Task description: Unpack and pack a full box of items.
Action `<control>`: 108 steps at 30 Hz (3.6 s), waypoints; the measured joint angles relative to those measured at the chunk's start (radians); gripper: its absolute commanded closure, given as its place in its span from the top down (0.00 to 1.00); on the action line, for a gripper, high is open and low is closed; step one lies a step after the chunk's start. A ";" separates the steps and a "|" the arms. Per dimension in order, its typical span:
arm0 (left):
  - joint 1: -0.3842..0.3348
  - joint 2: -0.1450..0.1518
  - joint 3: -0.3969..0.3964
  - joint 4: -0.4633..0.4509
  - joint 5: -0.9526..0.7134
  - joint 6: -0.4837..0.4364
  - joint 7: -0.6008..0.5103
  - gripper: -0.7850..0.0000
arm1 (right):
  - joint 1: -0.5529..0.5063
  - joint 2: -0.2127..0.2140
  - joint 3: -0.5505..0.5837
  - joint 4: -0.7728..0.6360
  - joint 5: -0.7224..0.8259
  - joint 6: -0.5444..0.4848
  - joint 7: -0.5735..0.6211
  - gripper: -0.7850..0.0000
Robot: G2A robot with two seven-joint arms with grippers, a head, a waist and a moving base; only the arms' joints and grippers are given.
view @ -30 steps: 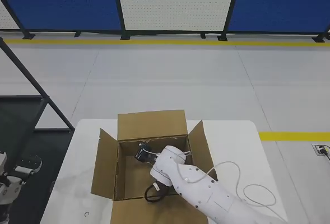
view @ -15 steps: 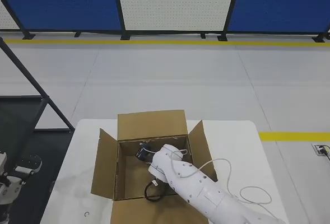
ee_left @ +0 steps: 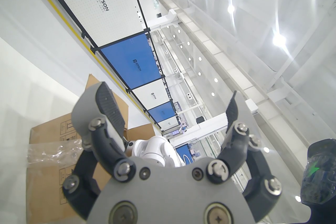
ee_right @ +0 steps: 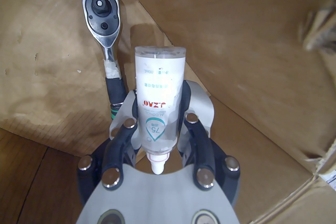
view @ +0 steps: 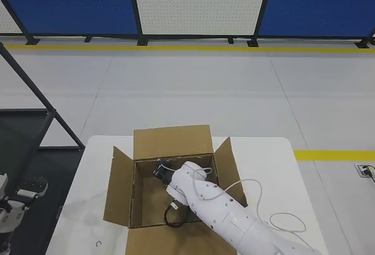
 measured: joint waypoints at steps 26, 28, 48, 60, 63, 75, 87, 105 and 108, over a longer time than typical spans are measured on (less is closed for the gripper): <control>0.000 0.000 0.000 0.000 0.000 0.000 0.000 1.00 | -0.239 0.134 0.323 -0.696 -0.080 -0.105 0.168 1.00; 0.000 0.000 0.000 0.000 0.000 0.000 0.000 1.00 | -0.298 0.154 0.393 -0.850 -0.071 -0.138 0.187 1.00; 0.000 0.000 0.000 0.000 0.000 0.000 0.000 1.00 | -0.419 0.227 0.969 -1.194 0.252 -0.028 0.427 1.00; 0.000 0.000 0.000 0.000 0.000 0.000 0.000 1.00 | -0.425 0.232 0.976 -1.115 0.274 -0.012 0.391 1.00; 0.000 0.000 0.000 0.000 0.000 0.000 0.000 1.00 | -0.401 0.237 0.983 -1.042 0.296 0.034 0.424 1.00; 0.000 0.000 0.000 0.000 0.000 0.000 0.000 1.00 | -0.360 0.274 0.916 -0.895 0.365 0.123 0.426 0.11; 0.000 0.000 0.000 0.000 0.000 0.000 0.000 1.00 | -0.388 0.299 0.941 -0.904 0.400 0.228 0.382 0.00; 0.000 0.000 0.000 0.000 0.000 0.000 0.000 1.00 | -0.548 0.321 1.004 -1.031 0.489 0.464 0.233 0.00; 0.000 0.000 0.000 0.000 0.000 0.000 0.000 1.00 | -0.574 0.326 1.005 -1.055 0.480 0.495 0.224 0.00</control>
